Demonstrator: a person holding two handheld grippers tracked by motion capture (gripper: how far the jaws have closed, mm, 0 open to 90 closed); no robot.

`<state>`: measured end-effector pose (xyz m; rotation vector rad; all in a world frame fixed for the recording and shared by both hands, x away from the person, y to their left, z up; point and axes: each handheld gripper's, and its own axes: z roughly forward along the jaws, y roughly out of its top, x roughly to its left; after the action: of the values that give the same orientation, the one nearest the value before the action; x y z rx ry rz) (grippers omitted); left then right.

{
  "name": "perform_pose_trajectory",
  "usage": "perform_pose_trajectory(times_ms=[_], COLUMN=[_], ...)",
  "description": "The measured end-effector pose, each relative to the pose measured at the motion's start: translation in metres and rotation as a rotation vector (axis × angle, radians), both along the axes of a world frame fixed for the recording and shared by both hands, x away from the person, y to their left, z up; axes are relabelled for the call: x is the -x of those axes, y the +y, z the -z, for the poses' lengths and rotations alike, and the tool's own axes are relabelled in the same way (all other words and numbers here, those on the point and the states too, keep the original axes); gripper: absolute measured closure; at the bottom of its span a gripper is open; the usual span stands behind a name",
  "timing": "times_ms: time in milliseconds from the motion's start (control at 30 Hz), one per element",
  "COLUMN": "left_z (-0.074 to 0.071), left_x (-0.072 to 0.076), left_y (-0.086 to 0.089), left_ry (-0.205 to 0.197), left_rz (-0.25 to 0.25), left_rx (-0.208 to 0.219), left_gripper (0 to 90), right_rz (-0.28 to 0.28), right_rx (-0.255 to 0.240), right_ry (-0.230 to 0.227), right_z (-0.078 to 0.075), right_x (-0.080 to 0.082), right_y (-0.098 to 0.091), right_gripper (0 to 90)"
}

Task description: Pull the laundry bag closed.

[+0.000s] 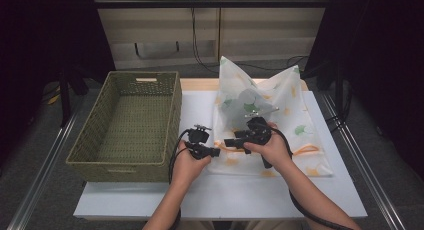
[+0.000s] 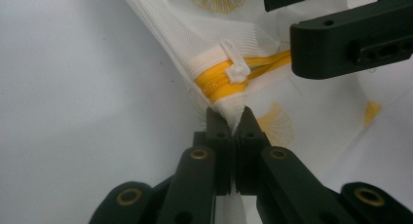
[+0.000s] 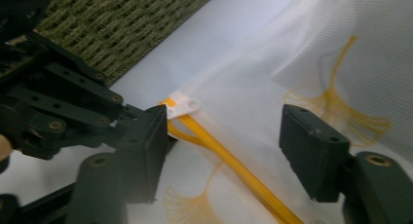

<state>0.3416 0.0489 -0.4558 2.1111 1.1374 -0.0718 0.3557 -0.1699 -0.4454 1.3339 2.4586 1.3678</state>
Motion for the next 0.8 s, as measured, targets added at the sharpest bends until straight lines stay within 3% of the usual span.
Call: perform_pose_trajectory(times_ms=[233,567,800], left_z=[0.002,0.002,0.001], left_x=[0.001,0.001,0.001], left_y=[0.0,-0.001,-0.001], left_ry=[-0.001,-0.003,-0.005], left_rz=[0.001,0.006,0.009], left_rx=[-0.004,-0.006,-0.004], left_gripper=[87.8,87.8,87.8], right_rz=[-0.012,-0.018,-0.03], right_rx=[-0.023,-0.004,-0.021], right_ry=[0.015,0.04,0.069], right_z=[-0.002,0.001,0.003], right_x=[-0.002,-0.006,-0.007], right_y=[0.01,0.023,0.03], right_gripper=[42.9,48.5,54.8])
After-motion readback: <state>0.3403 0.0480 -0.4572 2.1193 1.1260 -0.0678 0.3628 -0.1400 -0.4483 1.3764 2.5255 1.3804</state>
